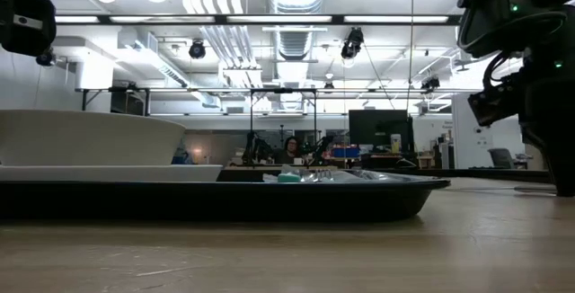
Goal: Set up tray
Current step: Put the white and blue knife on the gray napkin to the right of the white and blue fork
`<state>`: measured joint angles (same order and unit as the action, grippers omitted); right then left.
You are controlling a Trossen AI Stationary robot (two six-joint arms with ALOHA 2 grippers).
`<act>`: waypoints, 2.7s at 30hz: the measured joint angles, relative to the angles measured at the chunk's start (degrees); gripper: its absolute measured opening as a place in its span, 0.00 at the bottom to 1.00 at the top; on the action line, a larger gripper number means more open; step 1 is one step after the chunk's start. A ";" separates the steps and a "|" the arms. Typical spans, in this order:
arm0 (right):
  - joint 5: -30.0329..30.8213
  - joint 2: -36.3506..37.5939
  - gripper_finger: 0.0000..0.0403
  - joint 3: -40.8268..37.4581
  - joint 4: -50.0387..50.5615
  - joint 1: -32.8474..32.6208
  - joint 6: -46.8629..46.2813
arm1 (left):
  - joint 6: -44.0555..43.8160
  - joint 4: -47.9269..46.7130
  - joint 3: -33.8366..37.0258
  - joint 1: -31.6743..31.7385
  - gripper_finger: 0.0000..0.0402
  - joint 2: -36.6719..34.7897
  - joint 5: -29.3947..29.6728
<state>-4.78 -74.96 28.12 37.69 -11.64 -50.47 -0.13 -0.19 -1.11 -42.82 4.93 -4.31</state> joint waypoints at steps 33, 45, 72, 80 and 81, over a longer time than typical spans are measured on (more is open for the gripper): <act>-0.42 0.49 0.03 5.25 0.95 0.02 -9.69 | 0.01 0.00 0.01 0.01 0.63 0.00 -0.01; -0.20 0.48 0.03 7.17 2.72 0.02 -14.92 | 0.01 0.00 0.01 -0.01 0.63 0.00 0.01; 2.80 0.55 0.03 7.23 2.02 -0.12 -40.02 | -0.01 -0.02 -0.01 0.01 0.63 0.00 -0.01; 6.87 0.53 0.03 7.23 -4.20 -0.61 -47.84 | 0.00 -0.01 0.00 0.00 0.63 -0.01 0.00; 7.36 0.29 0.03 7.24 -5.08 -0.73 -48.67 | 0.00 -0.01 0.00 0.00 0.63 0.00 0.00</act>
<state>2.59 -74.67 35.36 32.61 -12.37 -99.14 -0.13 -0.19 -1.12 -42.81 4.93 -4.30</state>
